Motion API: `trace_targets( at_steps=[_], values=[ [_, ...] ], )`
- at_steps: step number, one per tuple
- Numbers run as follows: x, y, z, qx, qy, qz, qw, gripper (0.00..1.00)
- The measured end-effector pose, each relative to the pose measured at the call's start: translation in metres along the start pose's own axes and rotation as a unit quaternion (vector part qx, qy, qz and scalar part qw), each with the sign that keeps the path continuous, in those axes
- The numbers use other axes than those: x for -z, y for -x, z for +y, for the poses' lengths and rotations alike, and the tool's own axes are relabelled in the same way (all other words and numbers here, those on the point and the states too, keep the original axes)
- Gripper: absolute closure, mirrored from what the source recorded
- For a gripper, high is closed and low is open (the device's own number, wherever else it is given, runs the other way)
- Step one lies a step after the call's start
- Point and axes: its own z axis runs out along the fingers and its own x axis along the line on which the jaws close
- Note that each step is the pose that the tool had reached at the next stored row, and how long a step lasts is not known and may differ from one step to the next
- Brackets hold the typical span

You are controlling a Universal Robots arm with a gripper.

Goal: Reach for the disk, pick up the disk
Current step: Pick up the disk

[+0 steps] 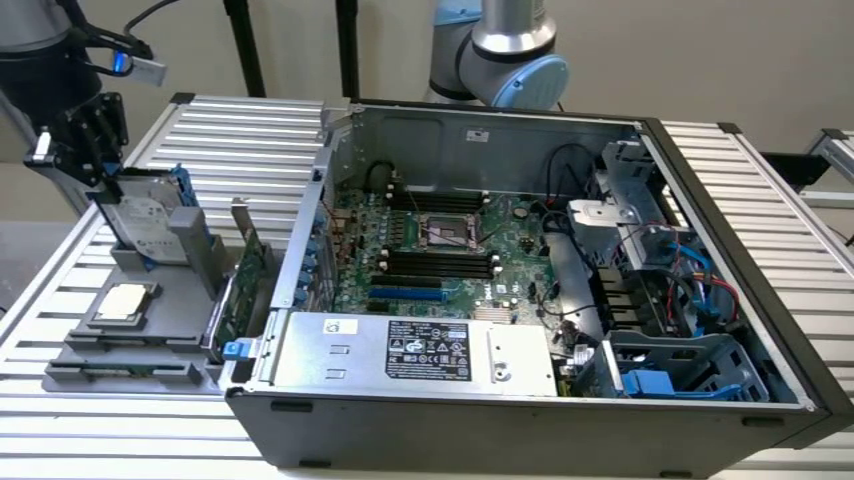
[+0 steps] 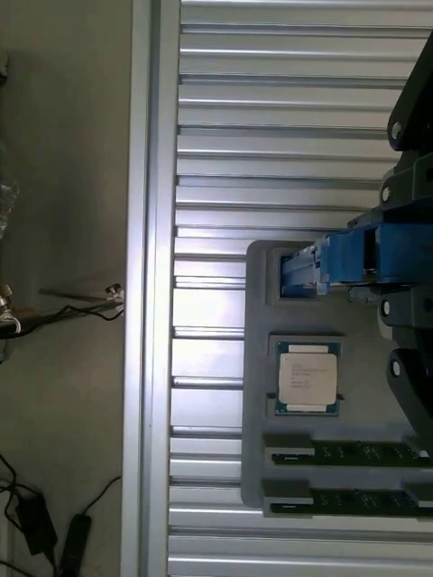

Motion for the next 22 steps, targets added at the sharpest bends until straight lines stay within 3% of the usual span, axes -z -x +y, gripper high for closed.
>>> trace_targets(
  at_steps=[8, 16, 22],
  values=[
    [-0.0004, -0.0017, 0.0000, -0.002, 0.0000, -0.0001, 1.0000, 0.67],
    [-0.0003, -0.0026, 0.0000, -0.002, -0.0024, -0.0095, 0.9999, 0.67],
    [-0.0004, -0.0027, 0.0000, -0.002, -0.0025, -0.0095, 0.9999, 0.67]
  ],
)
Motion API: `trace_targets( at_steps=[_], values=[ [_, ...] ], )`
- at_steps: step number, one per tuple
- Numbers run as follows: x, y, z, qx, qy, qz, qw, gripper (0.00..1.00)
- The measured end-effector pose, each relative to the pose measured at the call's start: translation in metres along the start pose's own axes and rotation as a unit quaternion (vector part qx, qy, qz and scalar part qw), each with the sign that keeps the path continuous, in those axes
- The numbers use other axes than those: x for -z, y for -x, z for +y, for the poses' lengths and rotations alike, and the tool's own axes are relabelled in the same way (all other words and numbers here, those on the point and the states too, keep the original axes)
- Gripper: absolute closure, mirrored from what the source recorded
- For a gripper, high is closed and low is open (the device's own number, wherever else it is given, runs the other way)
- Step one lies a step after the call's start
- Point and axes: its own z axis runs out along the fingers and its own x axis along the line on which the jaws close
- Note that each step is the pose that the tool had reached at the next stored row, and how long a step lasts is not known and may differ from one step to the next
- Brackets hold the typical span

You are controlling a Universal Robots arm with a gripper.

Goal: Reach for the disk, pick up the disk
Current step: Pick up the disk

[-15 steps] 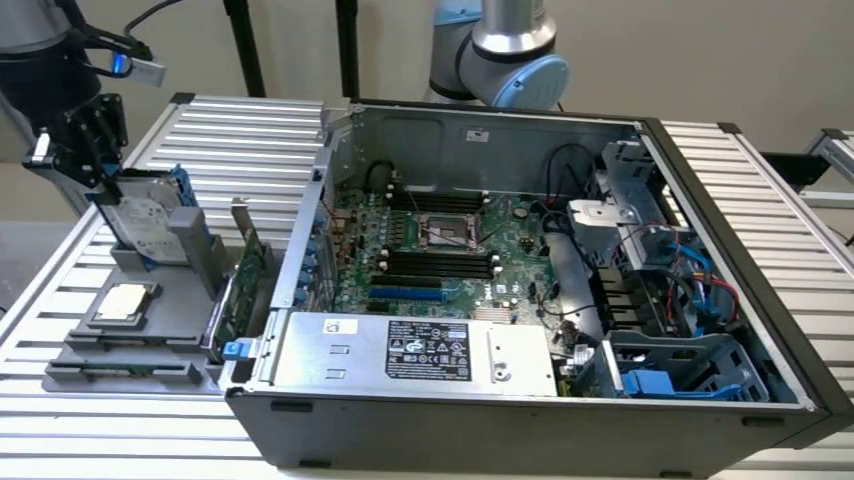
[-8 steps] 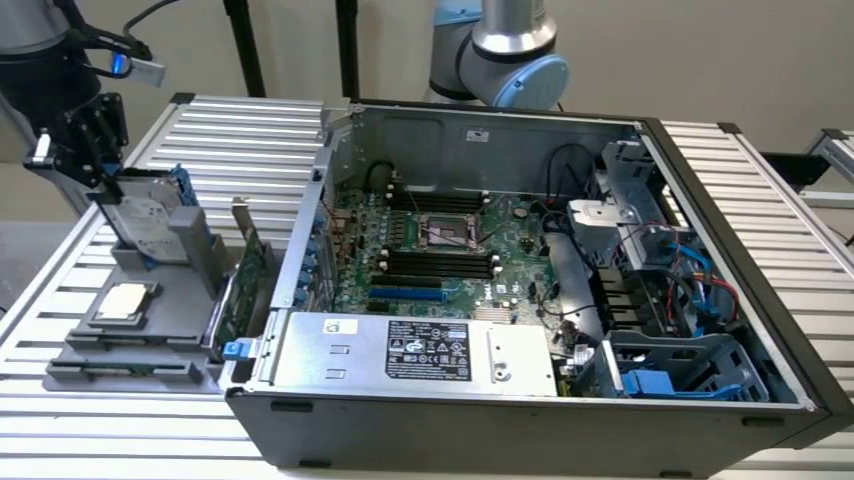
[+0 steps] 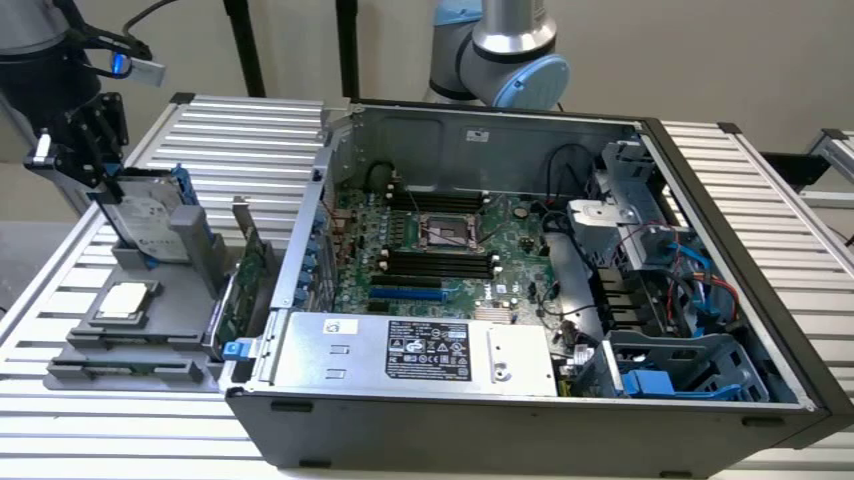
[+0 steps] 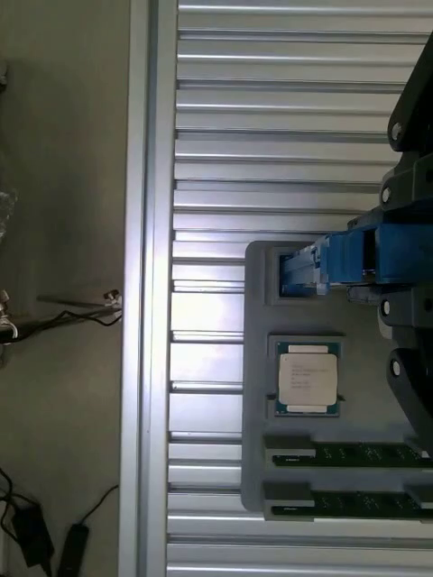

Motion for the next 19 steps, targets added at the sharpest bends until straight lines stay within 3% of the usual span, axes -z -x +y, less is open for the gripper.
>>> trace_targets(
  at_steps=[9, 14, 19],
  values=[
    [0.0053, 0.000, 0.0000, 0.000, -0.0001, 0.0000, 1.0000, 0.67],
    [0.0197, 0.000, -0.0003, 0.000, 0.0000, 0.0000, 1.0000, 0.67],
    [0.0423, 0.001, -0.0015, 0.000, 0.0000, 0.0000, 1.0000, 0.67]
  ],
)
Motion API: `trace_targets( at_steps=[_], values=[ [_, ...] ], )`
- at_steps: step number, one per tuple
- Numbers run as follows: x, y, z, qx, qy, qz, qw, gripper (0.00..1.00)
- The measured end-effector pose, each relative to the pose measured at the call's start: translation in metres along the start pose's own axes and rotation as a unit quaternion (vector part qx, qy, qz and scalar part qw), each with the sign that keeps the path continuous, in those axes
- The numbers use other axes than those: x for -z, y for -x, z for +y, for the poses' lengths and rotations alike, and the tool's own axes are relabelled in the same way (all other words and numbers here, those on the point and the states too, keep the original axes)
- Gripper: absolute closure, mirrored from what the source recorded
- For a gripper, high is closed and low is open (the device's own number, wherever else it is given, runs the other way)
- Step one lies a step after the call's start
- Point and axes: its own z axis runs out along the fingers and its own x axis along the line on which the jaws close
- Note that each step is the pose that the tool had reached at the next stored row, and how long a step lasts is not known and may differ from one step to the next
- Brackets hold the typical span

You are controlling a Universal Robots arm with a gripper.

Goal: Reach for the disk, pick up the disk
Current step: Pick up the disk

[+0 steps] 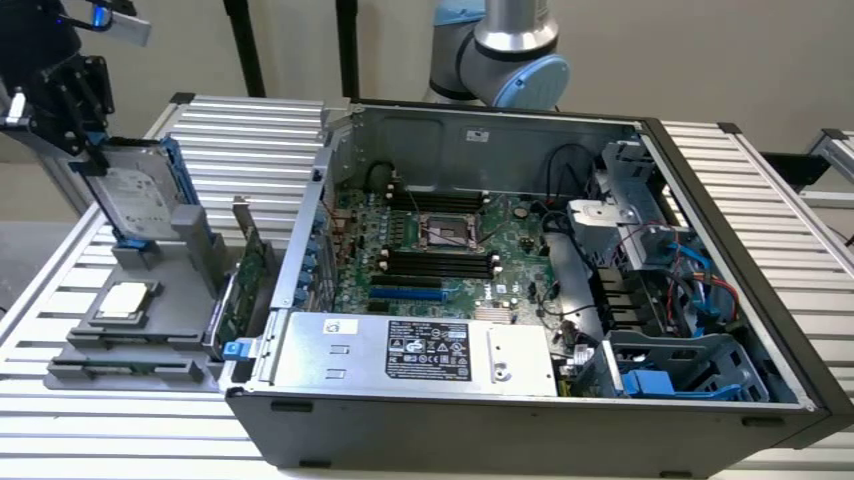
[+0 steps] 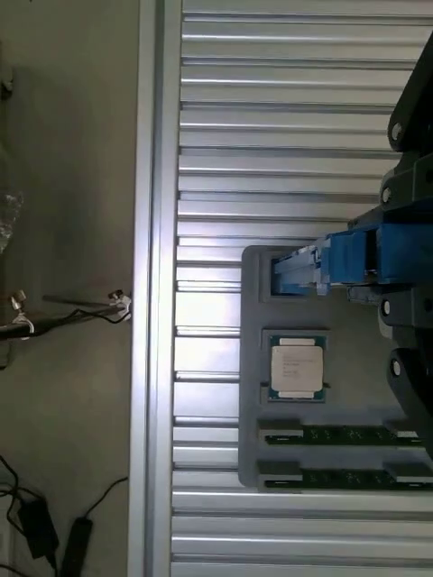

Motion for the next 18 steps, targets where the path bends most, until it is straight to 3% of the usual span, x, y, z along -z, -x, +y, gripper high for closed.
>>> trace_targets(
  at_steps=[11, 18],
  values=[
    [0.0500, 0.001, -0.0124, 0.000, 0.0000, 0.0000, 1.0000, 0.67],
    [0.0818, 0.001, -0.0399, 0.000, 0.0015, -0.0002, 1.0000, 0.67]
  ],
)
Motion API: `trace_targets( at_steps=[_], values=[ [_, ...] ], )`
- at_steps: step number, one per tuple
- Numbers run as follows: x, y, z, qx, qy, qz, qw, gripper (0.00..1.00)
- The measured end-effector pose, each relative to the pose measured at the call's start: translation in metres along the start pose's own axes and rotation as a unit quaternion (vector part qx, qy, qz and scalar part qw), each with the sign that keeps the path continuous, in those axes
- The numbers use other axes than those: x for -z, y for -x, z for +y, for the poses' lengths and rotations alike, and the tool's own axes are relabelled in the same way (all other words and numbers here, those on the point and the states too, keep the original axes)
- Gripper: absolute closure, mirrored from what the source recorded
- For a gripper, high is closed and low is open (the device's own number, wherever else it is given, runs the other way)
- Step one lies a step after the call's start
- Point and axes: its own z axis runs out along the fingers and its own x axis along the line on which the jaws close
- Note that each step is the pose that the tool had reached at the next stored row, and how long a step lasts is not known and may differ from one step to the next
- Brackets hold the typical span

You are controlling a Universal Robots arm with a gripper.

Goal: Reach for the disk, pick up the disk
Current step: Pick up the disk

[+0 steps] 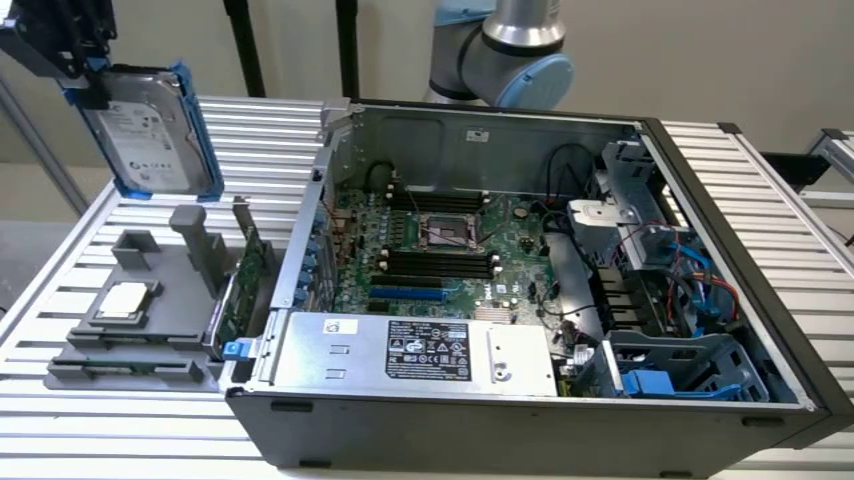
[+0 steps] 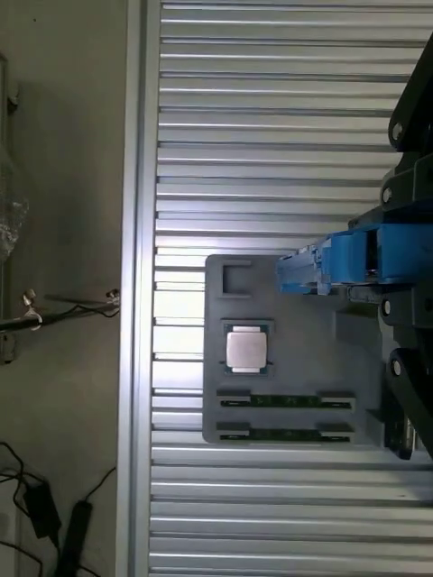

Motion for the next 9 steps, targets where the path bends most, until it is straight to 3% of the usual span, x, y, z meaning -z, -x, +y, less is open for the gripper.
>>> trace_targets(
  at_steps=[9],
  values=[
    [0.0410, -0.001, -0.0408, 0.000, 0.0037, -0.0026, 1.0000, 0.67]
  ],
)
